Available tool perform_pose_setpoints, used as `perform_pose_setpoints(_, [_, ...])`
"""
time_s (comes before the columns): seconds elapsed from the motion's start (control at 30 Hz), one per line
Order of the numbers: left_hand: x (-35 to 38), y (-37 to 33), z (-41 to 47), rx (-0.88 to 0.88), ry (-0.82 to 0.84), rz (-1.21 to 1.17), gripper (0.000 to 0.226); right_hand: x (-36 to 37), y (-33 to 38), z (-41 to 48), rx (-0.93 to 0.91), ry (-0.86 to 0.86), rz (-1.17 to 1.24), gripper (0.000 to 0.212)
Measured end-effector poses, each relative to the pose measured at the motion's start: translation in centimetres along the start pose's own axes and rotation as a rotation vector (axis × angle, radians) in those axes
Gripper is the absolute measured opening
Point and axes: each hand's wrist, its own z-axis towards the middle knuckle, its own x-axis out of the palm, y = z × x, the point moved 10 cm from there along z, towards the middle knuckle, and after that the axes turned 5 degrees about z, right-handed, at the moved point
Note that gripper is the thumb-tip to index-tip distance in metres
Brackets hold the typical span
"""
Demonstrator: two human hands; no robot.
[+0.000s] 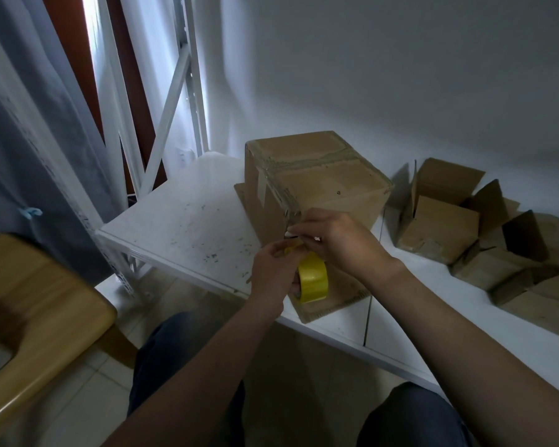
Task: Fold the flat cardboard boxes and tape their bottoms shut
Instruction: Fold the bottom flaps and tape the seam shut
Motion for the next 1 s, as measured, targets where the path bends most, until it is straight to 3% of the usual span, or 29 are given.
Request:
perform_pose_setpoints(0.2, [0.0, -0.2, 0.4, 0.003, 0.026, 0.024, 0.04, 0.4, -0.1, 0.3, 0.034, 0.045, -0.077, 0.02])
perform_pose_setpoints(0.33, [-0.4, 0.4, 0.8, -0.02, 0.02, 0.076, 0.029, -1.5, -2.9, -2.1, 0.11, 0.003, -0.153, 0.027])
perform_pose_setpoints(0.47, [-0.6, 1.9, 0.9, -0.037, 0.023, 0.13, 0.027, -2.2, -7.3, -6.8, 0.334, -0.065, -0.177, 0.023])
perform_pose_setpoints(0.53, [-0.7, 2.2, 0.8, -0.017, 0.011, 0.195, 0.026, -1.8, -9.8, -9.8, 0.54, -0.079, -0.094, 0.023])
perform_pose_setpoints(0.63, [-0.8, 2.0, 0.5, 0.018, -0.005, 0.297, 0.041, 0.2, -13.7, -15.2, 0.888, -0.035, 0.087, 0.02])
perform_pose_setpoints(0.73, [-0.8, 1.7, 0.3, 0.045, -0.014, 0.359, 0.053, 2.8, -16.3, -19.9, 1.099, -0.003, 0.226, 0.014])
perform_pose_setpoints(0.83, [-0.9, 1.2, 0.1, 0.078, -0.024, 0.425, 0.05, 3.7, -18.2, -22.4, 1.224, -0.089, 0.341, 0.015])
perform_pose_setpoints(1.0, [-2.1, 0.1, -0.1, 0.117, -0.063, 0.482, 0.051, 3.7, -18.8, -21.7, 1.233, -0.126, 0.424, 0.048])
